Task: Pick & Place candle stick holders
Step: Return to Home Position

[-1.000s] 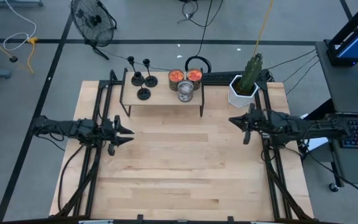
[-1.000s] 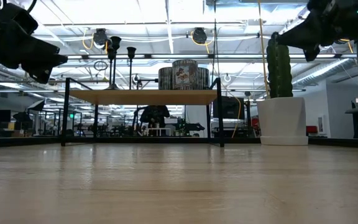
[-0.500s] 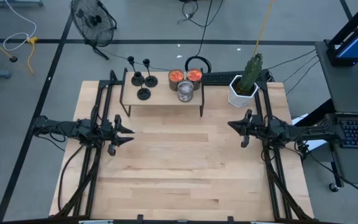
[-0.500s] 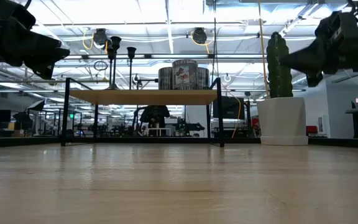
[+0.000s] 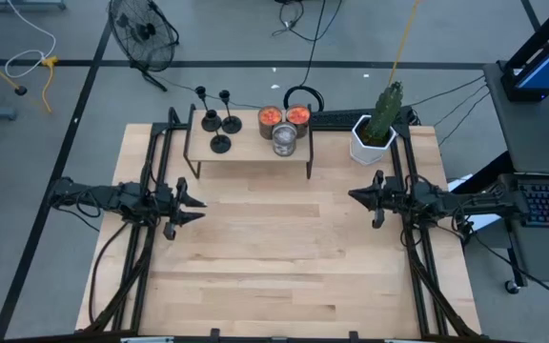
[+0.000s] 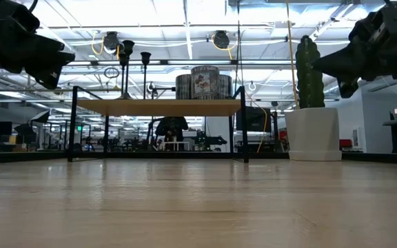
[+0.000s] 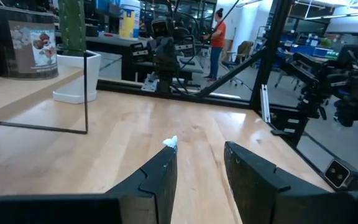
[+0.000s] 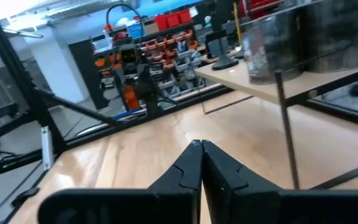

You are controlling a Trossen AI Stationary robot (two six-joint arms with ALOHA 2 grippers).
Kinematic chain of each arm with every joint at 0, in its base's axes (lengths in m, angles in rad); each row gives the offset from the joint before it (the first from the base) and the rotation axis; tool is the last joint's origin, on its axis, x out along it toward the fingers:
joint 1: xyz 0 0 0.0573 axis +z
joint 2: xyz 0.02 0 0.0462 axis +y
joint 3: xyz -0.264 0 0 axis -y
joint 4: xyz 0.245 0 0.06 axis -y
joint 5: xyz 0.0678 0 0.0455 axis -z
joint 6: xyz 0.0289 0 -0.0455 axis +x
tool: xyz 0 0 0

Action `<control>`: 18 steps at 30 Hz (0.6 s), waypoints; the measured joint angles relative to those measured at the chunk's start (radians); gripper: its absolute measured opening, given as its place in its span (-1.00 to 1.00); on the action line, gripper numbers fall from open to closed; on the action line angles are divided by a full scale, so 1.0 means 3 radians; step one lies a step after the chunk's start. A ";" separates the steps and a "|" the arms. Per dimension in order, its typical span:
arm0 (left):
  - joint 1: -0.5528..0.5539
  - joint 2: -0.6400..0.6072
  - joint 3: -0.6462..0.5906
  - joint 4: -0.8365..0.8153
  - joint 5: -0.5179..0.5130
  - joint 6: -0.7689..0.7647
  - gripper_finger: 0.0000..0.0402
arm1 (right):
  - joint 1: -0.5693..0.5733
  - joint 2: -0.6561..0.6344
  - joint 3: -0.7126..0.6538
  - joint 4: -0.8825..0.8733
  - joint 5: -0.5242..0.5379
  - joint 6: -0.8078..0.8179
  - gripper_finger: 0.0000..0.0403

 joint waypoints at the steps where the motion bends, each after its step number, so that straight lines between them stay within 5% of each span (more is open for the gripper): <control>1: 0.0000 0.0000 -0.0001 0.0000 -0.0004 0.0001 -0.31 | 0.0000 0.0000 -0.0002 0.0004 0.0031 -0.0006 -1.00; 7: 0.0000 0.0000 -0.0001 -0.0001 -0.0014 -0.0064 -0.31 | 0.0000 0.0000 -0.0006 0.0024 -0.0019 -0.0019 -1.00; 14: 0.0000 0.0000 -0.0001 -0.0003 -0.0014 -0.0185 -0.31 | 0.0000 0.0001 -0.0008 -0.0030 -0.0847 -0.0055 -1.00; 18: 0.0000 0.0000 -0.0003 0.0011 -0.0014 -0.0188 -0.31 | 0.0001 0.0004 -0.0008 -0.0085 -0.0937 -0.0195 -1.00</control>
